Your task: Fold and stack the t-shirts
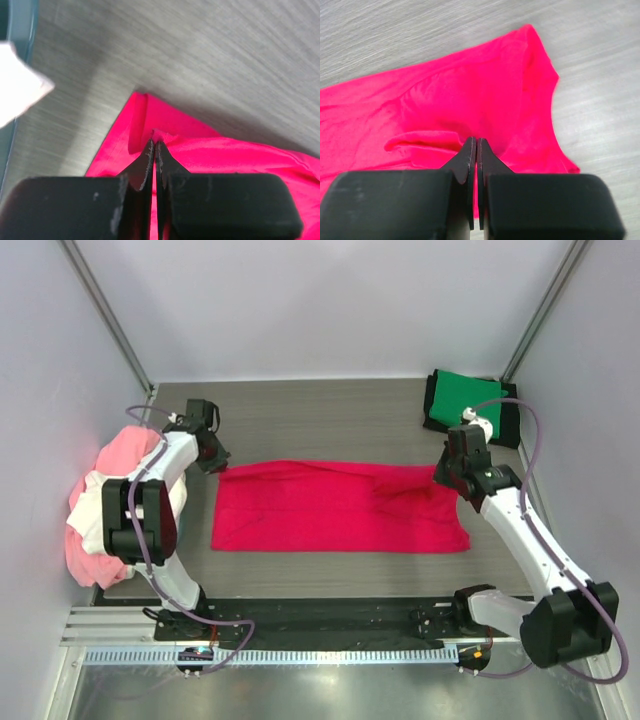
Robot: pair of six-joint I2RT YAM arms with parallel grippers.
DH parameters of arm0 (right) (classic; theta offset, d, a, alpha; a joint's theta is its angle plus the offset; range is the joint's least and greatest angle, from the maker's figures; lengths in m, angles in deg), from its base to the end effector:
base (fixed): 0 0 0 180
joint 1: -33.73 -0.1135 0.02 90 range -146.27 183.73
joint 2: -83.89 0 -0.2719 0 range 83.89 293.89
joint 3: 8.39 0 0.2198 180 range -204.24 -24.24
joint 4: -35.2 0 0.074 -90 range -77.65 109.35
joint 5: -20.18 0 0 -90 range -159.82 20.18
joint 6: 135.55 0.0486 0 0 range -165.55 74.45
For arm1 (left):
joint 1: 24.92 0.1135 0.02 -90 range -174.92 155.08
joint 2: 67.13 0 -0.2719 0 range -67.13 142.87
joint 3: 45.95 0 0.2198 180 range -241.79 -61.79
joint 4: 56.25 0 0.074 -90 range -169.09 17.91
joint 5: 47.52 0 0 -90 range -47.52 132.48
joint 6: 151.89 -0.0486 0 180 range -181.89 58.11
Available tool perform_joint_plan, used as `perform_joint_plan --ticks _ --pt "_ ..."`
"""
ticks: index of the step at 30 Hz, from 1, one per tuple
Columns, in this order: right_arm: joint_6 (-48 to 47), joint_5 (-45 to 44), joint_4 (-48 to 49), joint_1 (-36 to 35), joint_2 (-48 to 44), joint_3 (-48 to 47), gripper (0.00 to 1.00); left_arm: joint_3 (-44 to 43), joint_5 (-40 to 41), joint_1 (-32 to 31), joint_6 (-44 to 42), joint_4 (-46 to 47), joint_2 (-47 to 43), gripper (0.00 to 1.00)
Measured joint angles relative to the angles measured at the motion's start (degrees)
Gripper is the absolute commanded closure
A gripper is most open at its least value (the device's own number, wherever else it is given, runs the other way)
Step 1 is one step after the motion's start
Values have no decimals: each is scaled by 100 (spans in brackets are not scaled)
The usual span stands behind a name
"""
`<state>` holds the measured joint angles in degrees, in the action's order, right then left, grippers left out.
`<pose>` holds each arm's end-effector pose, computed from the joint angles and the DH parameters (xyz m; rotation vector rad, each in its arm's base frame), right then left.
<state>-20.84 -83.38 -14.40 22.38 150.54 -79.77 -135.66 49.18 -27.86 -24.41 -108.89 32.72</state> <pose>0.2152 0.0316 0.2957 0.3844 2.2949 0.0362 0.3387 -0.0117 0.2340 -0.8242 2.5245 -0.0762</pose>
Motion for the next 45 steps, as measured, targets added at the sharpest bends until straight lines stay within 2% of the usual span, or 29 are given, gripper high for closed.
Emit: perform_joint_plan --ticks 7,21,30,33,34,36,37,39,40,42,45 --pt "348 -299 -195 61 -883 490 99 479 68 0 48 260 -382 100" --pt "573 -734 -503 260 -1368 516 99 713 280 0 129 780 -791 100" --pt "931 -1139 -577 323 -2345 1058 99 1224 568 -7 310 896 -1051 98" --pt "1088 -1213 -616 323 -2433 1233 99 1484 671 -7 424 988 -1196 89" --pt "1178 -1244 -660 323 -2428 1266 99 1580 734 -7 461 1010 -1246 79" --pt "1370 -1300 -743 323 -2430 1329 98 1770 870 -7 568 1016 -1360 75" --pt "1475 -1338 -772 323 -2446 1364 92 1891 940 -4 638 1027 -1451 61" --pt "1714 -1373 -774 323 -2535 1499 51 2170 1075 15 787 1045 -1705 50" --pt "1834 -1399 -798 323 -2614 1600 34 2295 1115 39 868 1045 -1847 47" --pt "2013 -1460 -861 323 -2747 1753 11 2463 1176 122 990 1036 -2124 47" --pt "2203 -1513 -907 326 -2802 1823 9 2505 1224 203 1034 1047 -2422 47"
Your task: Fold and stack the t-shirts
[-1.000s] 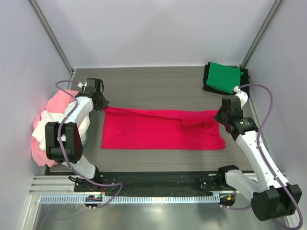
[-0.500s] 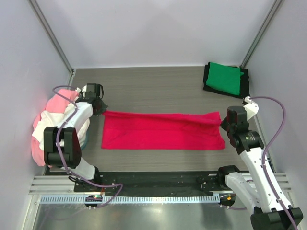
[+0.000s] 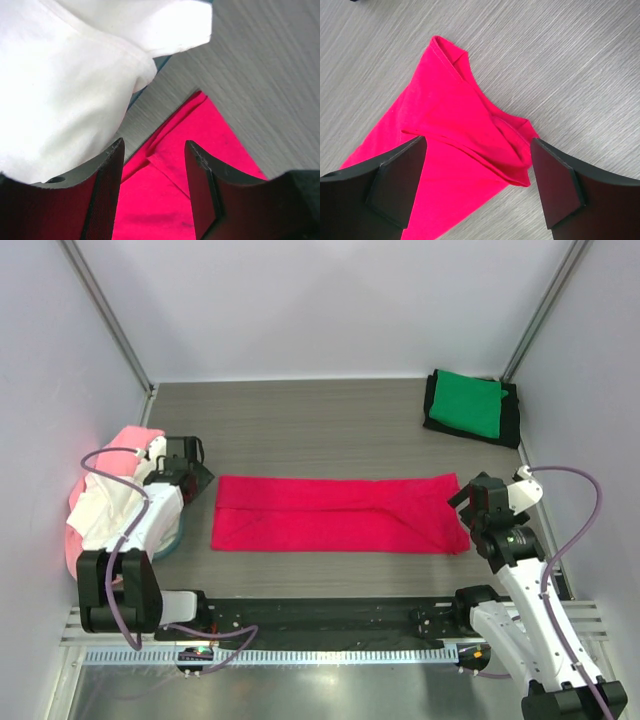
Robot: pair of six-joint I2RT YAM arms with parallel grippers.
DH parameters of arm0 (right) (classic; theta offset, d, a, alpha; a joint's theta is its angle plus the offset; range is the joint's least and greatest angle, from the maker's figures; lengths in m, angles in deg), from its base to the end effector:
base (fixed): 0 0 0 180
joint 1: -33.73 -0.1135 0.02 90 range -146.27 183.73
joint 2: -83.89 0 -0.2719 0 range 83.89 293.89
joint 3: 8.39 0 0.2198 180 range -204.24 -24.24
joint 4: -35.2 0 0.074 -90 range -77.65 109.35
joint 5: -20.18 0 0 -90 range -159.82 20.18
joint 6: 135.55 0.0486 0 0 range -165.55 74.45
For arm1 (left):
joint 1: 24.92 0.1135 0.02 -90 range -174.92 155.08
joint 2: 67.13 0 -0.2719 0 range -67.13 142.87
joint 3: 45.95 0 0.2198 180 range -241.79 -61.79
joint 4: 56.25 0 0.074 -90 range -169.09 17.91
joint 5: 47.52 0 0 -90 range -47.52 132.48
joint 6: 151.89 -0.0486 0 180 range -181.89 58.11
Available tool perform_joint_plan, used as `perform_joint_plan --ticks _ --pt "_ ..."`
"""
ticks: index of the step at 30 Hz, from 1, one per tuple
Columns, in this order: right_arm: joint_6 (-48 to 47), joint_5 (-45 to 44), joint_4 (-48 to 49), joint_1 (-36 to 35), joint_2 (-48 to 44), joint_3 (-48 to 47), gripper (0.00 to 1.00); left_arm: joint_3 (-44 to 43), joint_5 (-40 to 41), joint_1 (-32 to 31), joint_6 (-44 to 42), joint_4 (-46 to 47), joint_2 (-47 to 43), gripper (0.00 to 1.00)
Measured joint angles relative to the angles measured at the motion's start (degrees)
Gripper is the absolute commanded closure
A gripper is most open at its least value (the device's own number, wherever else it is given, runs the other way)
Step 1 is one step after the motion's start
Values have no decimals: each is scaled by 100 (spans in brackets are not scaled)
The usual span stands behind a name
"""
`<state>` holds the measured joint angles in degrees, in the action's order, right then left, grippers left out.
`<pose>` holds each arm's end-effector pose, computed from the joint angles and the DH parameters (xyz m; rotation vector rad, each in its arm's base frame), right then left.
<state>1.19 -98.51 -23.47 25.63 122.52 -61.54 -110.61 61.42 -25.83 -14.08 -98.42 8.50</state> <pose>0.1063 -0.0084 0.2571 0.9594 2.0121 -0.0714 0.2405 0.0120 0.2391 -1.0890 2.1717 0.0352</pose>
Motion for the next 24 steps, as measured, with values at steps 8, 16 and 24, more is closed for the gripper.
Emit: perform_joint_plan --ticks 8,16,24 --pt "-144 1021 861 24 780 -4 14 -188 -236 -337 -184 94 -2 47" --pt "-223 2667 1781 0 3021 26 14 -887 -538 -1665 -658 129 1469 48" --pt "-463 3106 2052 -4 4245 -433 12 -809 -651 -1821 -605 98 2173 48"
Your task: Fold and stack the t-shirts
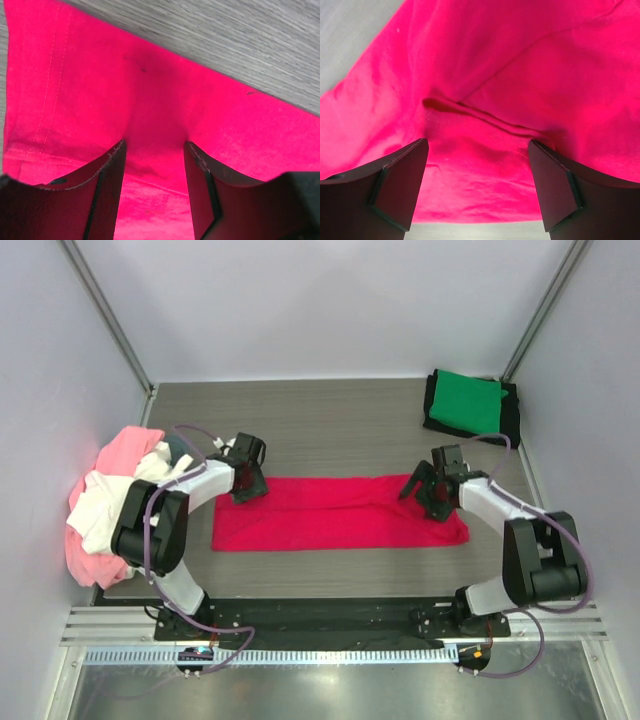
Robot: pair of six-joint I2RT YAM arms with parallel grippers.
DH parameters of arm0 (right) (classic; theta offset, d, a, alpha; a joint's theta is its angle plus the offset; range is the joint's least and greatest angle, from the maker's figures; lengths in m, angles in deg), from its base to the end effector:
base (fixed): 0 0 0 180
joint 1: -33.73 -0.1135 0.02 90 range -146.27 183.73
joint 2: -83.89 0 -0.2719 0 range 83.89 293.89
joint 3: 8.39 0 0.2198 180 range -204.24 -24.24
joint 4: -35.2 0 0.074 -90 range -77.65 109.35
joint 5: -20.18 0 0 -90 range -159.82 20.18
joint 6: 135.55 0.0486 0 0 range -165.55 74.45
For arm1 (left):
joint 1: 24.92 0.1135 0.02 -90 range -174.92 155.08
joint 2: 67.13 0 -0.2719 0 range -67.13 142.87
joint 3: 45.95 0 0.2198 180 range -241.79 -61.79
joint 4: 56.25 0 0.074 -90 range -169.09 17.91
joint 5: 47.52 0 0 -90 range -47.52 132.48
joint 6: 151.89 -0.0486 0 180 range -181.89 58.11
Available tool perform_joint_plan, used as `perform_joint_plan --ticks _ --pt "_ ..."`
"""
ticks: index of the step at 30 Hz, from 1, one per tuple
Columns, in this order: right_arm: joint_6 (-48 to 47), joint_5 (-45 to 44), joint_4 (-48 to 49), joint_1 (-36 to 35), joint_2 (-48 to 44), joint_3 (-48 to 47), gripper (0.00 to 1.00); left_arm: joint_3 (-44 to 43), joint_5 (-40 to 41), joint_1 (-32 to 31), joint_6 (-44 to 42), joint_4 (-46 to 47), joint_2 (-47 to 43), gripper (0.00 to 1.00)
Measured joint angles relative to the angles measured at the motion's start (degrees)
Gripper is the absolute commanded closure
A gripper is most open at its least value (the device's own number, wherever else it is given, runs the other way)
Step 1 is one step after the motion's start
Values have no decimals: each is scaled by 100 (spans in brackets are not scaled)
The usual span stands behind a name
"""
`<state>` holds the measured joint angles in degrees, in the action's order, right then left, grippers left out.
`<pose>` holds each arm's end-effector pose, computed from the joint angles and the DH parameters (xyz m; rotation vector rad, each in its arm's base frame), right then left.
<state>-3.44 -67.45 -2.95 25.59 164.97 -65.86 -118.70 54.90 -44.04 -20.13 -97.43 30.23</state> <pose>0.2346 0.0356 0.1861 0.7732 2.5792 0.3380 0.2911 -0.0899 0.1808 -0.5851 2.6054 -0.0396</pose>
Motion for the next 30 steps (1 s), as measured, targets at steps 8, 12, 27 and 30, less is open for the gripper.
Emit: perform_joint_plan --ticks 8,12,27,30 --pt "-328 343 -24 39 2205 -2284 14 1045 107 -551 713 459 -855 47" --pt "-398 813 -37 -98 3523 -3967 14 1537 -44 -1464 1388 575 -1311 43" --pt "-79 2070 -358 -828 7394 -9954 11 2411 -1716 -4057 4192 2094 -1626 38" --pt "-26 2135 -282 -844 7444 -9986 10 2365 -1655 -4107 4216 1543 -1836 36"
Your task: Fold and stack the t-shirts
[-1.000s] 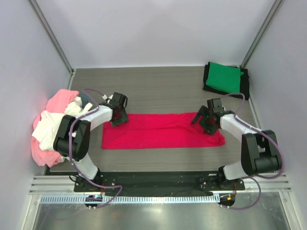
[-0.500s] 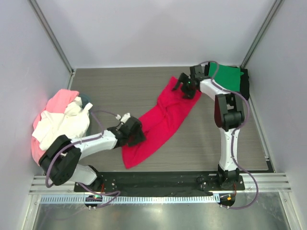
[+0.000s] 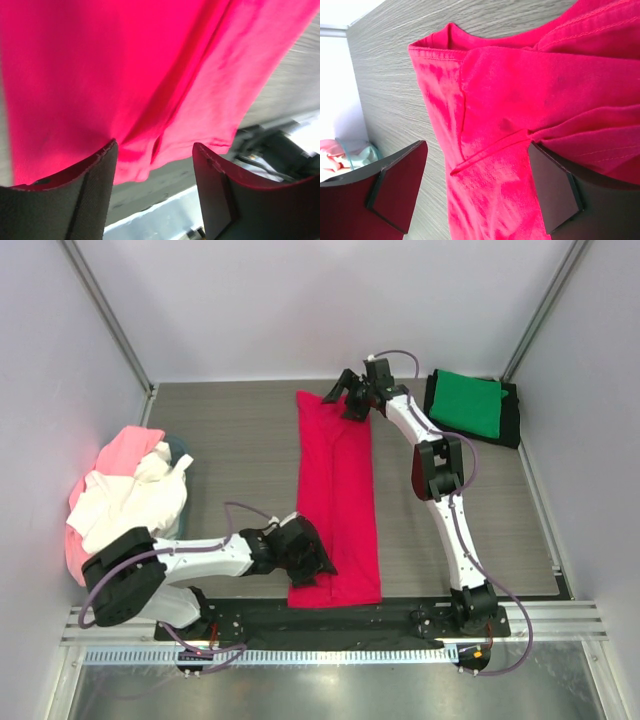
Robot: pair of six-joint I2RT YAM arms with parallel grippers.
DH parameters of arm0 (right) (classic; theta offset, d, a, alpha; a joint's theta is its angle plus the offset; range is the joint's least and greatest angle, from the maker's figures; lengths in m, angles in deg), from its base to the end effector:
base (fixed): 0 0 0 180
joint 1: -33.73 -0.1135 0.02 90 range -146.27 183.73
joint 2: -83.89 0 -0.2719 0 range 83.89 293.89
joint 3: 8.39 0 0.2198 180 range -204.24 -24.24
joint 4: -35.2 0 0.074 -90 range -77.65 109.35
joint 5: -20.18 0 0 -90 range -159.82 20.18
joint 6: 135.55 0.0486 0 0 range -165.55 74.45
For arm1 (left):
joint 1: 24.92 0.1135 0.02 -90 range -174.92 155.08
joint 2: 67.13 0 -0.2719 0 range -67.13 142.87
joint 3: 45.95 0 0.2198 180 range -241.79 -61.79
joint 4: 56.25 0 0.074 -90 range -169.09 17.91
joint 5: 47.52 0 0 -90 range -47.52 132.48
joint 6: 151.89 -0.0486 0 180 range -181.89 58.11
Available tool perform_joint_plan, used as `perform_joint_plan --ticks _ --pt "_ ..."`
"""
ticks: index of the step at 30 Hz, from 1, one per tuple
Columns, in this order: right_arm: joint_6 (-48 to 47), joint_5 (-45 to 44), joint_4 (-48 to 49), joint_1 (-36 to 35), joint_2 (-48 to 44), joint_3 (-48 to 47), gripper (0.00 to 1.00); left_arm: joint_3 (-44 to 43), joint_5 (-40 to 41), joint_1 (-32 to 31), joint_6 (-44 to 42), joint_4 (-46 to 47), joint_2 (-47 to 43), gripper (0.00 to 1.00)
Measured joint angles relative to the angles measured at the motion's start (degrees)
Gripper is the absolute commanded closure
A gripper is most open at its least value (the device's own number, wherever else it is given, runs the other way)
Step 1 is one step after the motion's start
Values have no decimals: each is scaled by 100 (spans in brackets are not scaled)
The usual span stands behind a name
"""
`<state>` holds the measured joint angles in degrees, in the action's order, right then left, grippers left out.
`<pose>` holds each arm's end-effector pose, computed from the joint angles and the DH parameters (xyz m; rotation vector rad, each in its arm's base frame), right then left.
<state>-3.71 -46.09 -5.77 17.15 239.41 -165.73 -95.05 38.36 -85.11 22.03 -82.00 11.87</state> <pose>0.5494 0.1840 0.1583 0.2878 2.3689 0.9863 0.1102 -0.1994 0.1697 -0.5634 2.8380 -0.8828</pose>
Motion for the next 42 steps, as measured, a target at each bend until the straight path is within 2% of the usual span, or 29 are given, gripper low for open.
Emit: perform_joint_plan --ticks 5,8,9,10,14,16,19,23,25,27,28,29,32,34,40,42 --pt "4 87 173 -9 -37 98 5 -643 546 -66 -262 -1556 -267 27" --pt "-48 85 142 -9 -96 98 0 -1080 1058 -118 -472 -2251 -577 12" --pt "-94 59 94 -9 -122 98 0 -1180 1228 -125 -516 -2435 -721 3" --pt "-122 52 52 -9 -146 98 1 -1250 1384 -127 -562 -2579 -892 0" --pt "-234 0 -205 -11 -603 431 0 -1290 1919 -125 -691 -2898 -1611 0" --pt "-321 -197 -382 -15 -1189 988 0 -1255 2083 -122 -737 -2966 -1858 0" --pt "-483 -791 -520 -50 -2872 2673 0 -1097 2343 -118 -745 -3075 -2225 0" --pt "-461 -2135 -879 -332 -5639 5007 0 -603 2455 -116 -726 -3091 -2625 5" --pt "-282 -2712 -1115 -822 -7034 6190 1 -297 2444 -116 -675 -3064 -2732 10" --pt "26 -2986 -1143 -1436 -8052 7375 6 -9 2389 -116 -627 -3008 -2782 14" --pt "199 -3027 -1187 -1764 -8483 7973 16 92 2356 -116 -608 -2997 -2789 16" --pt "363 -3027 -1259 -2020 -8808 8524 21 199 2319 -118 -590 -2962 -2791 17" --pt "968 -3047 -1576 -2522 -9276 9890 37 470 2184 -122 -503 -2813 -2828 21" --pt "1394 -3049 -1788 -2885 -9514 10535 43 645 2100 -127 -437 -2669 -2883 23" --pt "2188 -3023 -1657 -3720 -9967 11075 59 999 1943 -138 -280 -2411 -3008 25" --pt "2406 -2994 -1394 -3840 -9962 11265 60 1034 1923 -144 -245 -2361 -3040 26"
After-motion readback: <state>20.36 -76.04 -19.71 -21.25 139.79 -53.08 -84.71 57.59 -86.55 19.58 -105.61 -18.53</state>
